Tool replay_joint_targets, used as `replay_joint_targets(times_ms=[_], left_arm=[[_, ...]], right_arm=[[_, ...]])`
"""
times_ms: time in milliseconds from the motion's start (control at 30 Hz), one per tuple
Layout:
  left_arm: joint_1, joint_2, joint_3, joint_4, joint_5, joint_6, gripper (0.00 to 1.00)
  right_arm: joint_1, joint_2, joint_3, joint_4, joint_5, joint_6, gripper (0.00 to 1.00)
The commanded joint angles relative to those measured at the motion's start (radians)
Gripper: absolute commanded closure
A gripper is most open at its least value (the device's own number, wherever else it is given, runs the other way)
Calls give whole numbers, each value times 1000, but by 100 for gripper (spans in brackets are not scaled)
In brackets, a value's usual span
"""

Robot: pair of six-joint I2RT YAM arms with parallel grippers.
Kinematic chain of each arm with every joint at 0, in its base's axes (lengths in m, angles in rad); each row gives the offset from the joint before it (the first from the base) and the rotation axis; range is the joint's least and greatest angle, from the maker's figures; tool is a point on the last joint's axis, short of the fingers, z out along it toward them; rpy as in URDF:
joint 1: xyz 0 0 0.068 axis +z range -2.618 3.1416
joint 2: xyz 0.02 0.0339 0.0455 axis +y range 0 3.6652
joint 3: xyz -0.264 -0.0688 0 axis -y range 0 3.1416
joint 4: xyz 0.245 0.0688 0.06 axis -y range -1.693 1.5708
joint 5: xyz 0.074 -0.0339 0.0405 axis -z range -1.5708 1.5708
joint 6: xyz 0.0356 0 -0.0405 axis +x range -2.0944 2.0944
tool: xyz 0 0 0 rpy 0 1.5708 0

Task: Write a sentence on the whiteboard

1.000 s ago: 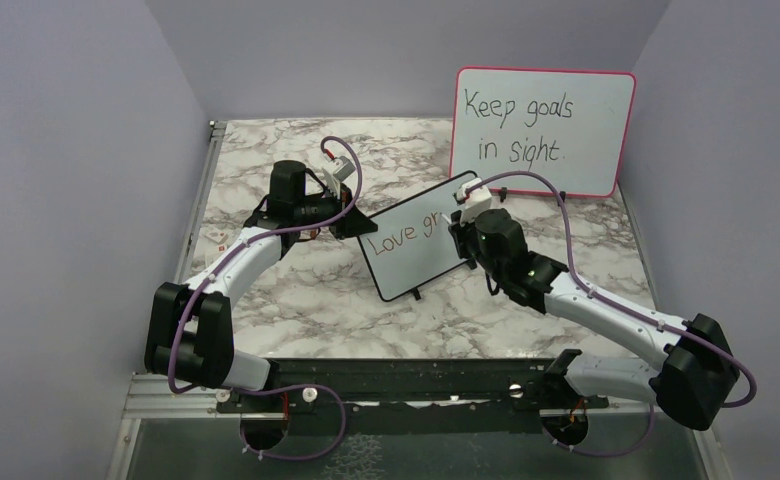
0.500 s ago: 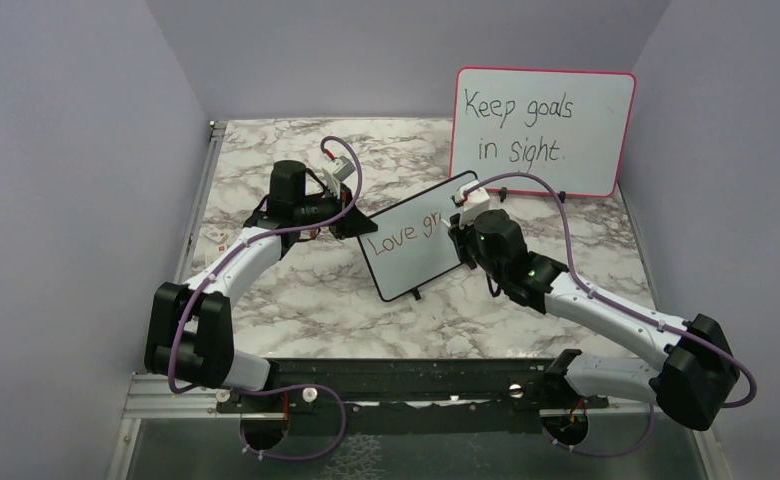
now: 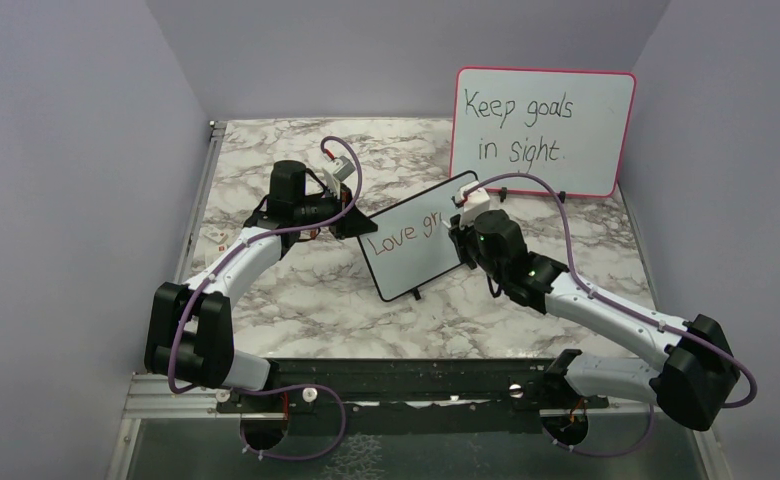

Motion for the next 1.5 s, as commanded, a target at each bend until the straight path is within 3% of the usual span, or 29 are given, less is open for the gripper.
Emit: replay_joint_targets(times_ms=[0,533,1467], left_arm=[[-10,47,-26,-117,-176,99,100],[-10,46,-26,-118,-173,123,100],[-10,47,-25,-118,-168,123,100]], right_arm=[[-4,-11,-6,-58,10,7,100],[-16,-12,-12,-1,79,9,100],[-29,18,39,93,6,-29,100]])
